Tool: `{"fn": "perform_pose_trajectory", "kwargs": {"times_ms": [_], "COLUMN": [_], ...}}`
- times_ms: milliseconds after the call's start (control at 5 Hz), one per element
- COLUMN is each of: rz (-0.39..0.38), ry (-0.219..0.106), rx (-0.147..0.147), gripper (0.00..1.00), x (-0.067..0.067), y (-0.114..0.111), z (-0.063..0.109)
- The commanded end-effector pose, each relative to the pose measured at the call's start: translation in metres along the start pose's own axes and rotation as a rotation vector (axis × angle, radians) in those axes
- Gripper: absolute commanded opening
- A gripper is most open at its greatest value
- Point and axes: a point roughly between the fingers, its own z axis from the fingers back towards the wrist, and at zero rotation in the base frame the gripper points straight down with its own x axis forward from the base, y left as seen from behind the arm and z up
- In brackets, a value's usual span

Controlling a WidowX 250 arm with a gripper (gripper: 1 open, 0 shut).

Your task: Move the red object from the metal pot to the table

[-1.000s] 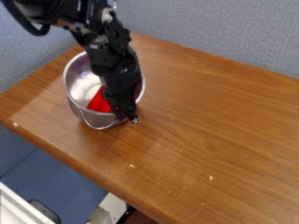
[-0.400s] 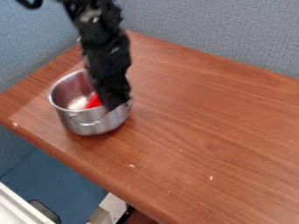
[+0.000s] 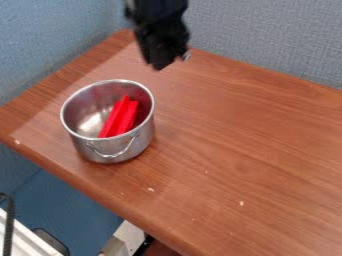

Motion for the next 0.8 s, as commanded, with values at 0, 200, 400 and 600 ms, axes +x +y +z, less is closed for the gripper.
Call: {"fn": "perform_pose_trajectory", "kwargs": {"times_ms": [0,200,400,600], "rz": [-0.031,-0.131,-0.145,-0.131], "ry": [-0.031,-0.025,-0.012,-0.009], "rx": [-0.007,-0.006,-0.016,-0.016], "gripper": [1.00,1.00,1.00,1.00], "x": [-0.019,-0.049,-0.069,-0.078], "y": [-0.002,-0.010,-0.016,-0.016], "z": [0.004,0.000,-0.013,-0.031]}}
